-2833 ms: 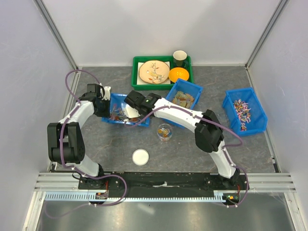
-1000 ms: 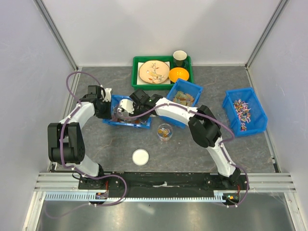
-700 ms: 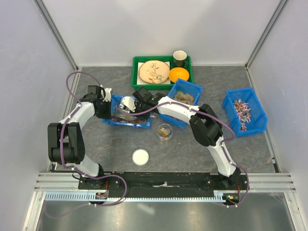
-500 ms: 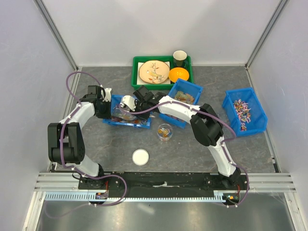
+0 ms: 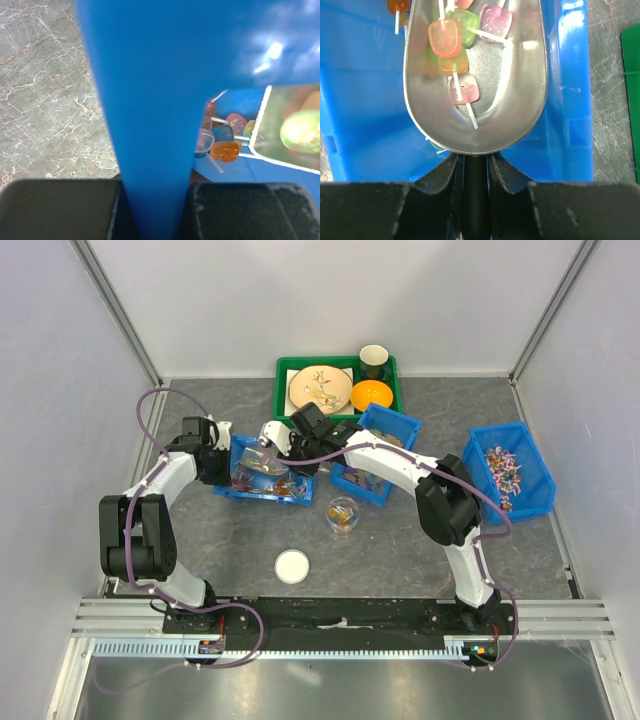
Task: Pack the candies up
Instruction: Scoop the fake candies from the storage box, then place the fake candies in the packing bottle.
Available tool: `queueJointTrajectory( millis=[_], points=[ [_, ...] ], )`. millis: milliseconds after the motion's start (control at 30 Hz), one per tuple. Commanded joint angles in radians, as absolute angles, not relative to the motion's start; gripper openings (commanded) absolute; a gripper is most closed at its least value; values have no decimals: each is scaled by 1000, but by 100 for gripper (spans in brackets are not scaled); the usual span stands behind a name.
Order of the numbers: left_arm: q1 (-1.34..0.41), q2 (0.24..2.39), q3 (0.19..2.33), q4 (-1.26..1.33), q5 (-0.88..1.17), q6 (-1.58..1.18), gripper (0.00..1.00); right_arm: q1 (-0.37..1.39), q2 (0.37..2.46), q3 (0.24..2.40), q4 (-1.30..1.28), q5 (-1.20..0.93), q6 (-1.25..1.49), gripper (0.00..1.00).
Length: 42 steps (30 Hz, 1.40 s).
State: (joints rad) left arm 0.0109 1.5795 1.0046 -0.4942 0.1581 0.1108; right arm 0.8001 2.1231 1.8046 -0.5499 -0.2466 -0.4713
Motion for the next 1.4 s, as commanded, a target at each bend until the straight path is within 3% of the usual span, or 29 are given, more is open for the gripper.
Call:
queueJointTrajectory(
  millis=[0,1367],
  points=[
    [14,1562,1008,-439,155,127,2,798,2037,1775,-488,-268,-482,0],
    [29,1568,1005,-436,161,120,2,793,1812,1557,-555,-244,-606,0]
  ],
)
